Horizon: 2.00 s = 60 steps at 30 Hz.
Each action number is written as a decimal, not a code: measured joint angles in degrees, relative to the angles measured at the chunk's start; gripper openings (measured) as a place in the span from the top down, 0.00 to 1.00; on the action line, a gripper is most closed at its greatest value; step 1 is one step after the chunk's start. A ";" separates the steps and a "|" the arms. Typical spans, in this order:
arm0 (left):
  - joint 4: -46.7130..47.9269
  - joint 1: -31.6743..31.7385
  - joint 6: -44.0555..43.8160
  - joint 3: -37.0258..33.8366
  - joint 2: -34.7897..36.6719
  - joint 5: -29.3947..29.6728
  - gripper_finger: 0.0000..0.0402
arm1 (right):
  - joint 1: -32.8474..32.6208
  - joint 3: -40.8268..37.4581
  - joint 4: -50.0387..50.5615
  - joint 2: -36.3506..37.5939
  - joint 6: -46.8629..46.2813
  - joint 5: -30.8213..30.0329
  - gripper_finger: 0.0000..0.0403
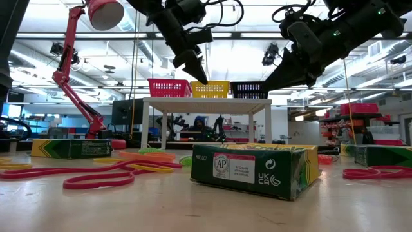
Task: Pick & Place Office Desk Supplies
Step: Adjust the bins on the shelf
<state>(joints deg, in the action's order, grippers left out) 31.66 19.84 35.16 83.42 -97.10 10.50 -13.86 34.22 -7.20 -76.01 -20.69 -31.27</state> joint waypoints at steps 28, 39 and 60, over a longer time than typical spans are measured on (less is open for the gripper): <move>0.85 -1.29 -2.73 0.00 0.00 2.60 0.84 | 0.00 0.00 -0.02 0.00 0.00 0.00 0.96; -0.27 -3.04 0.44 -0.07 1.79 7.53 0.72 | 0.00 0.00 -0.39 0.00 -0.46 0.85 0.96; -39.21 -8.96 -18.10 -30.03 21.68 -18.14 0.98 | 18.62 0.00 9.97 18.05 -4.75 -0.87 0.99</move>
<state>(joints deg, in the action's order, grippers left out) -7.55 10.87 17.06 53.38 -75.42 -7.64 4.75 34.22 2.76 -57.96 -25.43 -32.14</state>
